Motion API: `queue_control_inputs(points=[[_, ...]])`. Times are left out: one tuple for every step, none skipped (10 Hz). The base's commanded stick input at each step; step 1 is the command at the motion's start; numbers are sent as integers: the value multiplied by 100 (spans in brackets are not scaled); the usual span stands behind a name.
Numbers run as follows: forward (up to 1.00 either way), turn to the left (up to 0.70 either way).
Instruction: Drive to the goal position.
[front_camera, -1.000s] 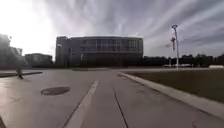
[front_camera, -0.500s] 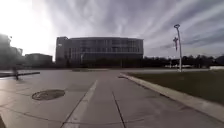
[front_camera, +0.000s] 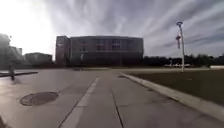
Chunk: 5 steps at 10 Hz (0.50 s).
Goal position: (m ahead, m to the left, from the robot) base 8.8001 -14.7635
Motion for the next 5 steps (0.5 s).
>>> queue_control_inputs(points=[[70, 0], [70, 0], [70, 0], [70, 0], [70, 0]])
